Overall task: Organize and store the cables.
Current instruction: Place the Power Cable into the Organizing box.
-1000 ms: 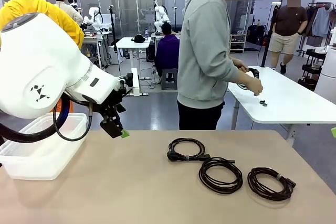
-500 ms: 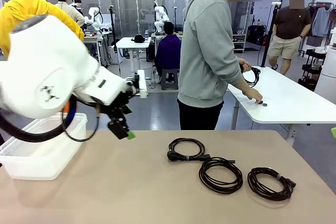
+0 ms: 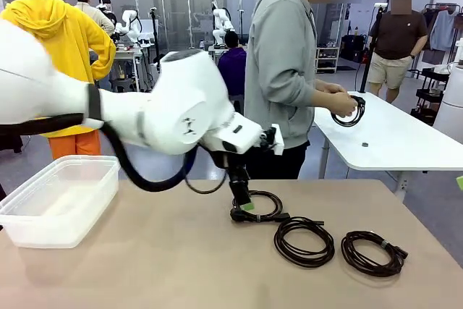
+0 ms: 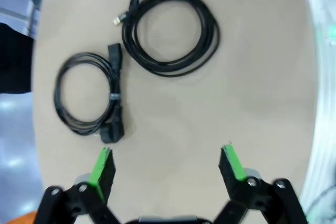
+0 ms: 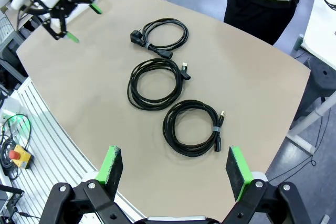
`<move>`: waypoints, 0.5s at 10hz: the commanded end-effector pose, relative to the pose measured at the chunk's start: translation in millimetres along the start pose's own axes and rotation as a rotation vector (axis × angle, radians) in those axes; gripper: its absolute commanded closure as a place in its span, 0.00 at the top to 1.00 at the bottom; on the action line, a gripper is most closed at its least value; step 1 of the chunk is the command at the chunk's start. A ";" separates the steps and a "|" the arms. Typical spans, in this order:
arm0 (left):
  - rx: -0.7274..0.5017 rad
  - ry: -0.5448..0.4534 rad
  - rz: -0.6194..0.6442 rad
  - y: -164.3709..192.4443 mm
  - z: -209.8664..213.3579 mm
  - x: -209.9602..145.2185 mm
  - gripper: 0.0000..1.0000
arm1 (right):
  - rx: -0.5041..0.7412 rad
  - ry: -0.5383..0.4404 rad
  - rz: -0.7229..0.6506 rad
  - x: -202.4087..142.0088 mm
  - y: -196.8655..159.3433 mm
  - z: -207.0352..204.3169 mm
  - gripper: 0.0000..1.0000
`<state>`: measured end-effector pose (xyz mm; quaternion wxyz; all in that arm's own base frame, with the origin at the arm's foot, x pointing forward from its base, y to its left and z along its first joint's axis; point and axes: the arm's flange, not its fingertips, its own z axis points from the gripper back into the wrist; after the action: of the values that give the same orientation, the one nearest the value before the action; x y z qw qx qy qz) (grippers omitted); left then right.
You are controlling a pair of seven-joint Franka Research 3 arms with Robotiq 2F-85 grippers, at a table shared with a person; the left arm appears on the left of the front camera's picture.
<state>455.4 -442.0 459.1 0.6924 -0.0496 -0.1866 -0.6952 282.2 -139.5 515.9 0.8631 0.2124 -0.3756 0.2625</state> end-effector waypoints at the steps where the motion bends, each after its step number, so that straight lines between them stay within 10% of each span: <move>1: -0.025 0.074 0.020 24.8 -15.4 28.4 1.00 | 0.009 -0.007 0.016 -1.2 -1.4 1.0 1.00; 5: -0.067 0.179 0.003 53.6 -81.0 48.1 1.00 | 0.009 -0.007 0.016 -1.2 -1.4 1.0 1.00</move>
<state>511.2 -493.3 408.9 0.7032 -0.0177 -0.1199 -0.7006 282.2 -139.6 515.8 0.8630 0.2124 -0.3756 0.2625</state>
